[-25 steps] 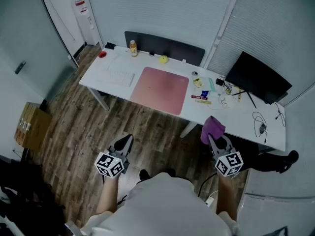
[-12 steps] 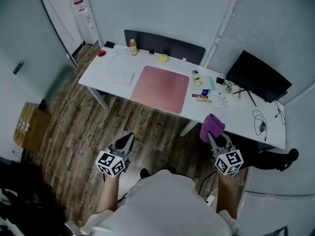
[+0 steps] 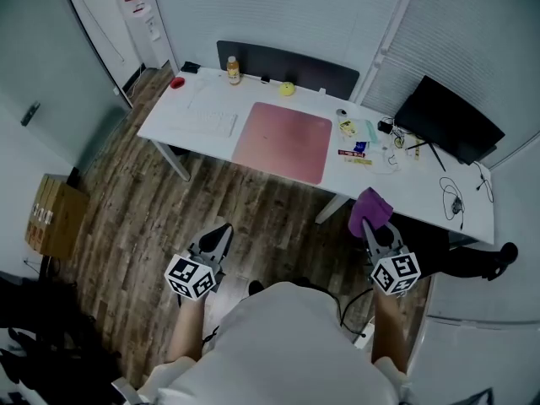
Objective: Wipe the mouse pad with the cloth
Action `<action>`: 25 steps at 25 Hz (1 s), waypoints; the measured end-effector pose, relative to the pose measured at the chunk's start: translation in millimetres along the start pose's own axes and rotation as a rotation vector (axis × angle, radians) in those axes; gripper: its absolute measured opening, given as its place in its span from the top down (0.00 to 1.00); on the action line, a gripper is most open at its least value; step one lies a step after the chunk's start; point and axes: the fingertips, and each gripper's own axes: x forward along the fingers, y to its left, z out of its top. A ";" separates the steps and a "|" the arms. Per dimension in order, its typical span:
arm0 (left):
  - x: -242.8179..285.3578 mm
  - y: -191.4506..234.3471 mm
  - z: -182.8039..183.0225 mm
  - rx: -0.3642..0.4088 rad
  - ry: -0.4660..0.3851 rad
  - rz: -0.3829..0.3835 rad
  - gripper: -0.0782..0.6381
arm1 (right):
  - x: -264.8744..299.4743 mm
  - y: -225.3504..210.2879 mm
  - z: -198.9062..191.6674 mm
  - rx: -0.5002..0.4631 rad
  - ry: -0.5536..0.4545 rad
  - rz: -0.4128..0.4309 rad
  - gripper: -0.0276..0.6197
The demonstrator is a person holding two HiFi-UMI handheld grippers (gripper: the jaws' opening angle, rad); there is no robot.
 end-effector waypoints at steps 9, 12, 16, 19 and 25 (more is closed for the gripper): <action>-27.3 14.2 -10.1 0.005 0.024 -0.035 0.87 | -1.8 39.6 -14.4 0.005 0.014 -0.027 0.83; -33.3 17.6 -13.5 0.006 0.031 -0.047 0.87 | -6.5 48.1 -19.1 -0.002 0.022 -0.039 0.83; -37.3 22.2 -16.8 0.002 0.037 -0.057 0.87 | -11.3 50.5 -25.3 0.018 0.032 -0.060 0.83; -37.2 23.4 -17.2 -0.003 0.036 -0.062 0.87 | -11.4 51.5 -25.2 0.017 0.034 -0.066 0.83; -25.3 27.1 -17.5 -0.011 0.038 -0.057 0.87 | -4.1 43.3 -24.1 0.021 0.035 -0.069 0.83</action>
